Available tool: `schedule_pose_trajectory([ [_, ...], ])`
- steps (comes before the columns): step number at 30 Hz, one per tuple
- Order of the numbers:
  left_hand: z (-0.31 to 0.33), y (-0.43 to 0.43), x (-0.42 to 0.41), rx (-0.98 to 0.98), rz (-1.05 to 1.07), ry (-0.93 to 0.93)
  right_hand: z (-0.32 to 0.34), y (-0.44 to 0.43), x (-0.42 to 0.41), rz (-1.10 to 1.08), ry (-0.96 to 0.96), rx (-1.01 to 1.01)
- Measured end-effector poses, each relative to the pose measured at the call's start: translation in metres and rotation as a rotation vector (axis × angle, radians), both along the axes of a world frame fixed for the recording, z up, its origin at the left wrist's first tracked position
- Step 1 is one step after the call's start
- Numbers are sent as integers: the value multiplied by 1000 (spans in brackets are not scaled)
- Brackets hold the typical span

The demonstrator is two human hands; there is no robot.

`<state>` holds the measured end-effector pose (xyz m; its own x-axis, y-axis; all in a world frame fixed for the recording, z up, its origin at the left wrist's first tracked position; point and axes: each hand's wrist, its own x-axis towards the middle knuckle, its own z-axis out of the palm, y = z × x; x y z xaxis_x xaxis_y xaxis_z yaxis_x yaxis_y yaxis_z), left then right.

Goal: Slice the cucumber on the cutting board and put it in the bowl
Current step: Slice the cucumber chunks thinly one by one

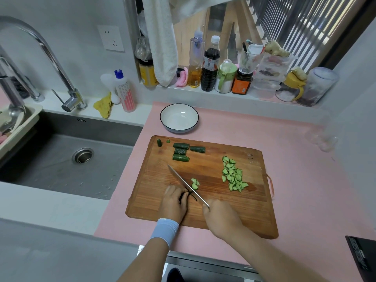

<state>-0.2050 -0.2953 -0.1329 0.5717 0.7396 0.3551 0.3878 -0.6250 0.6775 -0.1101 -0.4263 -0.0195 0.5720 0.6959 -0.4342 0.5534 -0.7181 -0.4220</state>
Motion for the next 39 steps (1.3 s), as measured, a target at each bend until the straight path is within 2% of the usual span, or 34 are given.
schedule_pose_trajectory([
  [11,-3,1,1,-15,14,-11,9,-24,0,15,-39,21],
  [23,-7,3,1,-1,5,-8,-1,-5,1,10,0,-21],
  [39,-8,3,0,-11,16,-25,-3,-13,2,-2,-18,28],
])
